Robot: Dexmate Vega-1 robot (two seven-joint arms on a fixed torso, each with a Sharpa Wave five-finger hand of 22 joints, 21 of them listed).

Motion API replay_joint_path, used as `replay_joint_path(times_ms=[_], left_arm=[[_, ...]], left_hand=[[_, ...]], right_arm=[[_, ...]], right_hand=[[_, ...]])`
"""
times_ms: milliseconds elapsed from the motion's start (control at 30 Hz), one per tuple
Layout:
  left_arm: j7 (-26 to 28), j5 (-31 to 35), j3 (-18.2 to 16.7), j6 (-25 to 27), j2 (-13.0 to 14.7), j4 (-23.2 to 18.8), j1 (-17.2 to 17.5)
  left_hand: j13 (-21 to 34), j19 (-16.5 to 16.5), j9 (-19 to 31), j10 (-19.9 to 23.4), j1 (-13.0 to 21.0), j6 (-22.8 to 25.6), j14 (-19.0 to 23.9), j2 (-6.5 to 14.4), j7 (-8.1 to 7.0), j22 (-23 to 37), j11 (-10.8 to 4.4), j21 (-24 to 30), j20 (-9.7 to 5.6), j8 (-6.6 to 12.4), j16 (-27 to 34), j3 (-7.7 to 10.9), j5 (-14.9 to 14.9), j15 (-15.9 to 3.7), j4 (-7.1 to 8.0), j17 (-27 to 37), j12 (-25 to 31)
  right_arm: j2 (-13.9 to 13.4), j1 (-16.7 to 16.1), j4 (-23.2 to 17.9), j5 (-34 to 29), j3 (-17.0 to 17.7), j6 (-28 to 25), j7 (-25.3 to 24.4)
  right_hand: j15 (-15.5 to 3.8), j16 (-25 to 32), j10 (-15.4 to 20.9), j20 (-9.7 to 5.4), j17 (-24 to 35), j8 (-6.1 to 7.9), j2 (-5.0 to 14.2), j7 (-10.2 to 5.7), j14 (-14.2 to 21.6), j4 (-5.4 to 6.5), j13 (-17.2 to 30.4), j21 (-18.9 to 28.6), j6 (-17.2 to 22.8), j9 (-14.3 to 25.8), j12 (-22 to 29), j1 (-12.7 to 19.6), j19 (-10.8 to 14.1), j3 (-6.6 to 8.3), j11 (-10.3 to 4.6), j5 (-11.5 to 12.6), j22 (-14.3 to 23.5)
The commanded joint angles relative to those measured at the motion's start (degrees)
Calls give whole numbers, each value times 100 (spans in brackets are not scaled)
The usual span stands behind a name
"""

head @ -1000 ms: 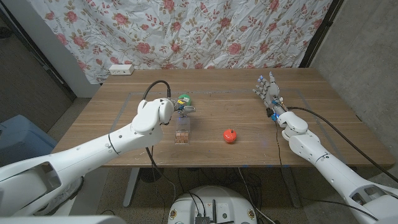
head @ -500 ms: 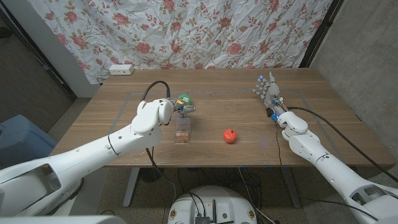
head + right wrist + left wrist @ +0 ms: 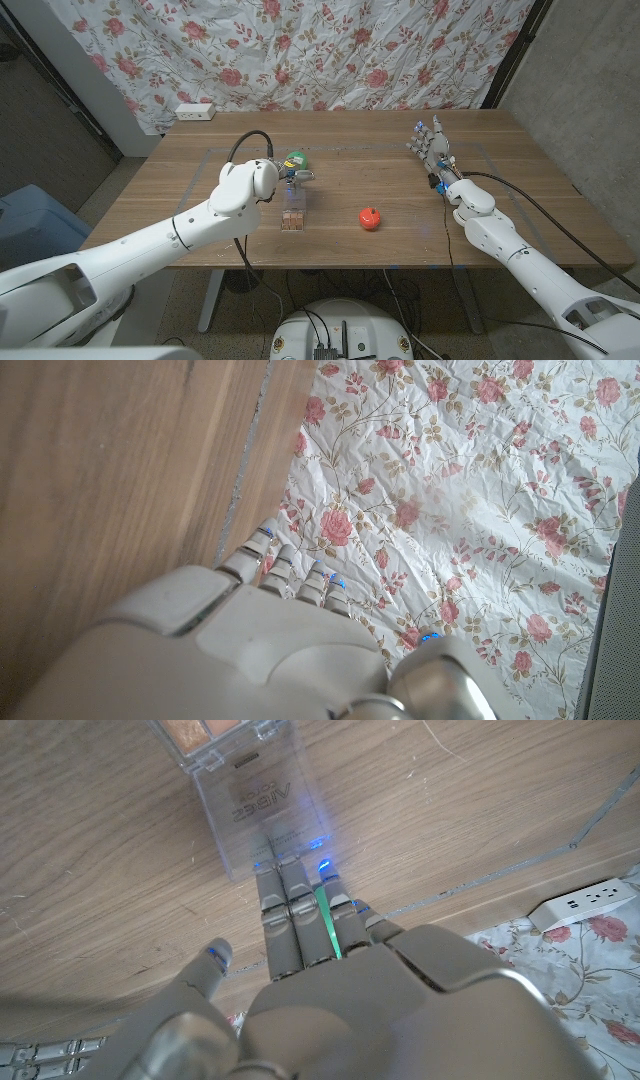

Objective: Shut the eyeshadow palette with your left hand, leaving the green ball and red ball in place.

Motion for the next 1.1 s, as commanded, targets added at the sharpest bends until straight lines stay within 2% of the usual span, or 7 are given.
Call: replay_joint_path(times_ms=[33,400,1100], left_arm=[[123,-57,6,86,92,-135,2],[240,-56,-42,149,176,-300,88],[372,182,-94,321,426,-702,401]], left_hand=[[30,91,32,141,60,70,135,378,21,-7,-17,39,12,39,13,55,27,-21,-14,30,48],[50,263,41,346,58,176,411,389,73,-12,-24,53,5,34,49,79,26,-81,-11,35,73],[51,360,36,410,78,265,441,412,144,-14,-10,41,16,23,-2,123,29,-114,-29,31,46]], right_arm=[[-1,-1,-1,0,0,-1,-1],[-1,-1,-2,0,0,-2,-1],[-2,-1,-3,1,1,-3,-1]], right_hand=[[-672,35,-6,2,22,32,565,-51,-26,37,11,35,14,28,28,-1,23,2,-42,21,16],[-678,35,-8,1,22,31,565,-55,-25,37,11,36,13,28,28,-2,25,2,-49,22,16],[-680,33,3,3,22,29,564,-50,-29,37,11,35,7,28,32,-2,22,3,-45,22,16]])
